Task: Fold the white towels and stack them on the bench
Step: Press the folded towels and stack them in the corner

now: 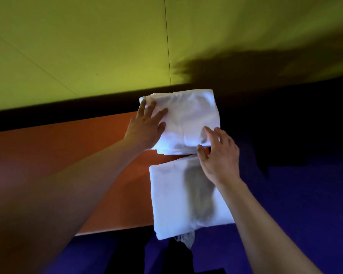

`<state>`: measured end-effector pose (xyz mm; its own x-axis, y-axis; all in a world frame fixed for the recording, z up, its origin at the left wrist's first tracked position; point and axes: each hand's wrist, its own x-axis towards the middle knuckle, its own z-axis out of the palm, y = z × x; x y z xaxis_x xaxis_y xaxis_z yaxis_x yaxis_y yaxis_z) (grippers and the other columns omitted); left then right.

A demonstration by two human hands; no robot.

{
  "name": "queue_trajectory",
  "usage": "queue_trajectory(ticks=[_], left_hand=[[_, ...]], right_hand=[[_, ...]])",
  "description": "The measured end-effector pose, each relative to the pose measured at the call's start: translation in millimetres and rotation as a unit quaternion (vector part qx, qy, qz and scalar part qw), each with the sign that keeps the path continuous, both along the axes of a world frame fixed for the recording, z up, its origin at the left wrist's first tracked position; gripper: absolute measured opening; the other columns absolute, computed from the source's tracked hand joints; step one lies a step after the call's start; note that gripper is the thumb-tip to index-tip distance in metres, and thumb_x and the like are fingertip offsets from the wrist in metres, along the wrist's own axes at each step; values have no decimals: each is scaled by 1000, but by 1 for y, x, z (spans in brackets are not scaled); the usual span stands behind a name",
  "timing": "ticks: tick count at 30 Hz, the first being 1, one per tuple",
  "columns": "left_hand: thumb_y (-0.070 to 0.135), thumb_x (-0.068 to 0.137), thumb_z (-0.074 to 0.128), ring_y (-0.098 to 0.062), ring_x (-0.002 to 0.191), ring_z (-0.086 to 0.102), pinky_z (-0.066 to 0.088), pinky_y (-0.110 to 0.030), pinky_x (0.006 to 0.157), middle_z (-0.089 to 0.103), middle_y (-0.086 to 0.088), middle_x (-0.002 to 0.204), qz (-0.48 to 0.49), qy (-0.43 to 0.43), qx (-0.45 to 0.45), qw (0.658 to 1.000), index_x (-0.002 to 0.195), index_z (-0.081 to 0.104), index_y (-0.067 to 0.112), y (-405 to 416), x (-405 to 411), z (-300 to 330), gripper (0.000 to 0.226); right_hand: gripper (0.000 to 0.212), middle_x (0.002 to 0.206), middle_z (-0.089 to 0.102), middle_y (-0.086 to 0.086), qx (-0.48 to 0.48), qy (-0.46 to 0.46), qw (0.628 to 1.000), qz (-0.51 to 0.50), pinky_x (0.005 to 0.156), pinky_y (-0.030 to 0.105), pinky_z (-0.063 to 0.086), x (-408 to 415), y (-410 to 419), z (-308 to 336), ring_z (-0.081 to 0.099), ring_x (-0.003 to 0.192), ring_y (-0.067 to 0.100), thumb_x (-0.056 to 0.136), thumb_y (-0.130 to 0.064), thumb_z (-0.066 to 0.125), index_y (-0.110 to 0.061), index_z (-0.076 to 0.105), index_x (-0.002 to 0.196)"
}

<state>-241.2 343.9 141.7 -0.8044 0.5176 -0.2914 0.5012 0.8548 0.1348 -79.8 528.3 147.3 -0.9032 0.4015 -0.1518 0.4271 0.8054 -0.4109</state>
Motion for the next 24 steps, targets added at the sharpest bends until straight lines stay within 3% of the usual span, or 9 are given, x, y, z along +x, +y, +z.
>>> queue_trajectory(ticks=[3,6,11,14,16,20,24], left_hand=[[43,103,38,-33,153,3,31,-58,112,12,-6,166,18,-5,7,1000,154,31,31,4,8,6,52],[41,101,44,-34,149,22,34,-56,112,25,-8,163,43,12,55,997,151,39,28,2,38,14,52],[31,94,49,-33,140,38,32,-47,110,42,-7,152,47,38,129,990,141,51,22,-13,148,33,47],[27,94,52,-31,141,39,30,-49,114,49,-5,147,61,41,136,988,134,58,19,-20,210,34,41],[26,97,50,-30,148,28,24,-53,118,42,-1,153,82,10,127,988,138,54,19,-24,236,27,41],[37,105,35,-21,154,-14,12,-59,121,-3,8,168,114,-73,66,989,159,19,27,-30,254,3,57],[35,105,35,-33,151,-21,11,-69,117,-14,6,167,100,-71,6,992,159,7,35,-24,241,-12,61]], right_hand=[[56,152,43,6,-15,19,1000,-2,111,47,34,-1,5,2,37,140,29,94,-37,61,-26,45,146],[54,144,51,7,-5,88,996,11,104,47,43,11,8,7,47,132,28,92,-31,64,-21,49,143],[48,134,60,-8,-64,99,993,17,107,34,31,66,4,9,51,127,17,89,-27,61,-25,54,137],[38,131,62,-11,-83,114,989,48,112,40,29,100,-2,-1,50,133,17,90,-27,60,-26,62,127],[32,140,58,-14,-97,88,989,69,117,49,23,117,-2,-8,40,142,15,93,-32,63,-29,63,125],[46,161,21,-25,-119,-57,985,108,122,57,-1,133,-2,-19,3,154,9,96,-62,48,-44,50,139],[61,162,-11,-30,-177,-130,967,133,122,58,-5,122,0,-24,-15,153,10,93,-74,37,-55,27,150]])
